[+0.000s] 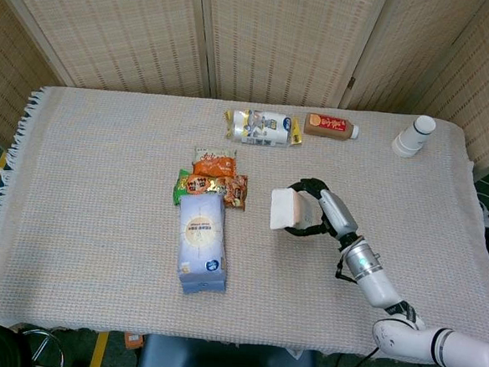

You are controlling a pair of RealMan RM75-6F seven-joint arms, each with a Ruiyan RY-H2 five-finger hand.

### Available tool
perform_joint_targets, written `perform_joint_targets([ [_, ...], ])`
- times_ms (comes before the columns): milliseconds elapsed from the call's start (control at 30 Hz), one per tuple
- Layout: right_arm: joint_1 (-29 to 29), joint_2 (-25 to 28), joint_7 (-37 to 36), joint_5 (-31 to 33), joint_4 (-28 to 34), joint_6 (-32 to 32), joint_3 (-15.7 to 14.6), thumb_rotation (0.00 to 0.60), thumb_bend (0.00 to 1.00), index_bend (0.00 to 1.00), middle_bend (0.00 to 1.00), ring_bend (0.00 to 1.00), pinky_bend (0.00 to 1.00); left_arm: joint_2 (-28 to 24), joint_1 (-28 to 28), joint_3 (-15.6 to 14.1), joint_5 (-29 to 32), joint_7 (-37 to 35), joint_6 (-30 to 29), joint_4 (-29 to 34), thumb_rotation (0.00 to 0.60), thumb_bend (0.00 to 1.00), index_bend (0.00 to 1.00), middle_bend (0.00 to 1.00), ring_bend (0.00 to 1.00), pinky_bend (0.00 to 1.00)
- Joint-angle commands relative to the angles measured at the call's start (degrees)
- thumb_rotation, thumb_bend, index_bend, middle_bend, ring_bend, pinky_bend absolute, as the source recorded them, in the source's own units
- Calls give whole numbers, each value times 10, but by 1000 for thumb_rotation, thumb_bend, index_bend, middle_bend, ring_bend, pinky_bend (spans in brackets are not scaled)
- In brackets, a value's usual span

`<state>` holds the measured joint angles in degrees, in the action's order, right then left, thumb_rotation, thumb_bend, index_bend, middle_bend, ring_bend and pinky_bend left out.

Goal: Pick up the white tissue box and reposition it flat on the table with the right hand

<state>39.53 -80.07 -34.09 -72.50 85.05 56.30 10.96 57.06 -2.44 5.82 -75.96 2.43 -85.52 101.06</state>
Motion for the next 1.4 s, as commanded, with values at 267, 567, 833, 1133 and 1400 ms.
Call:
perform_joint_targets([
  [267,-59,-115,-386,-231,-310,160,-59,600,300,616,518,376,0,1,-1,-1,6,2,6,-2,600,525,133,0,0,108],
  [567,-82,-203,-505,-217,-459,208,-74,600,320,632,526,383,0,2,-3,0,8,5,10,-3,600,525,133,0,0,108],
  [833,-90,-237,-524,-186,-494,207,-62,600,319,632,538,390,0,2,-3,0,13,8,11,-2,600,525,132,0,0,108],
  [1133,-97,-238,-539,-162,-479,181,-57,600,320,632,544,400,0,2,-4,-2,14,17,14,2,600,525,133,0,0,108],
  [1400,-92,-247,-558,-165,-501,160,-68,600,320,632,548,405,0,1,-3,0,16,13,12,2,600,526,133,0,0,108],
])
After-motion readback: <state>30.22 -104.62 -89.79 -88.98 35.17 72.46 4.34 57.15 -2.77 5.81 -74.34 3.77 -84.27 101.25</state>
